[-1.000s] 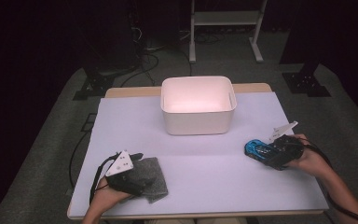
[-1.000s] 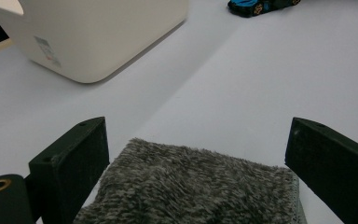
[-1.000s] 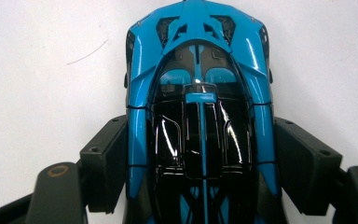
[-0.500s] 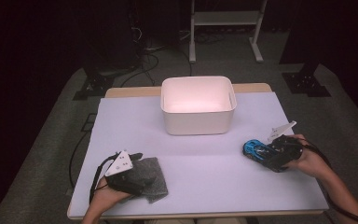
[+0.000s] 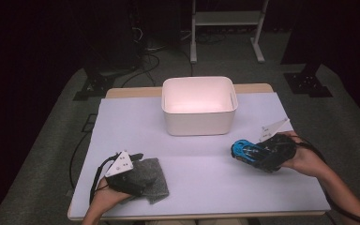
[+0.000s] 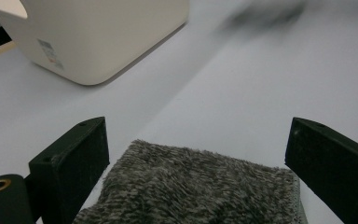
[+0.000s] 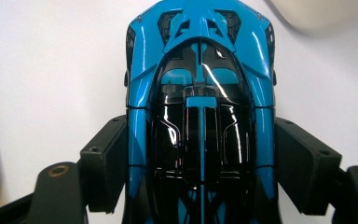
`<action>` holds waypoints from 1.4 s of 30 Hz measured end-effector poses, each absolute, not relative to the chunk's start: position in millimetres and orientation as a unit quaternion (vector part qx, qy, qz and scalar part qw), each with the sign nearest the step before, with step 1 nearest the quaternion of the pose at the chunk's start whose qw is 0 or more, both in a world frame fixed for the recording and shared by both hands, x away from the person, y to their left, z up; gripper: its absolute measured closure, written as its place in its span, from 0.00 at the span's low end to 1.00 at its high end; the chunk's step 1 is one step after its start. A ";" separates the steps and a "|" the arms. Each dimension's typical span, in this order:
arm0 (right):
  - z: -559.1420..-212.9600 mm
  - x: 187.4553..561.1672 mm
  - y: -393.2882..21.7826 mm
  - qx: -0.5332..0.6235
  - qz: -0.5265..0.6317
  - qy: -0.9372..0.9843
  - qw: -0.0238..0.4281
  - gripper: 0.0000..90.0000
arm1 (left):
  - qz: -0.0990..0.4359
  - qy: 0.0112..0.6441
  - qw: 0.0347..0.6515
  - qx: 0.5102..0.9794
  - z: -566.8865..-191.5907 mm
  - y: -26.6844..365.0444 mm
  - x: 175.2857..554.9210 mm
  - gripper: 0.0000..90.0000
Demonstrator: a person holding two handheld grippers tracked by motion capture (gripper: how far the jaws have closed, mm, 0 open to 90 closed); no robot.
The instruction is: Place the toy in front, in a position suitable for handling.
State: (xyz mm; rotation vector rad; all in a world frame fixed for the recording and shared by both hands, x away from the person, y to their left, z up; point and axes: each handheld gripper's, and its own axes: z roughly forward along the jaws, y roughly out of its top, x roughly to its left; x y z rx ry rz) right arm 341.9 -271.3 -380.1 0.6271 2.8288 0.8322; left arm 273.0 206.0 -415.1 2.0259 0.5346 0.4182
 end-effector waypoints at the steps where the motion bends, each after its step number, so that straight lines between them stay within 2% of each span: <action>1: -378.0 339.9 -264.6 0.198 0.276 0.938 0.064 0.28 | 0.172 0.219 0.482 0.831 -415.1 206.0 273.0 0.06; 7: -373.3 328.7 -219.6 0.141 0.279 0.949 0.036 0.28 | 0.173 0.213 0.482 0.832 -413.9 206.3 271.1 0.06; 11: -386.1 324.7 -179.4 0.109 0.278 0.954 0.004 0.28 | 0.173 0.210 0.481 0.833 -413.0 207.6 270.1 0.06; 20: -404.4 324.0 -133.8 0.082 0.272 0.958 -0.025 0.28 | 0.171 0.207 0.483 0.834 -412.4 209.3 270.2 0.06; 29: -431.5 318.6 -118.4 0.079 0.240 0.967 -0.024 0.28 | 0.164 0.196 0.475 0.842 -412.3 206.7 270.4 0.06; 36: -434.1 313.3 -117.5 0.068 0.247 0.967 -0.006 0.29 | 0.155 0.191 0.470 0.848 -411.3 205.9 272.1 0.06; 42: -430.9 311.2 -130.8 0.084 0.290 0.953 -0.011 0.22 | 0.144 0.185 0.454 0.859 -411.5 209.0 275.6 0.06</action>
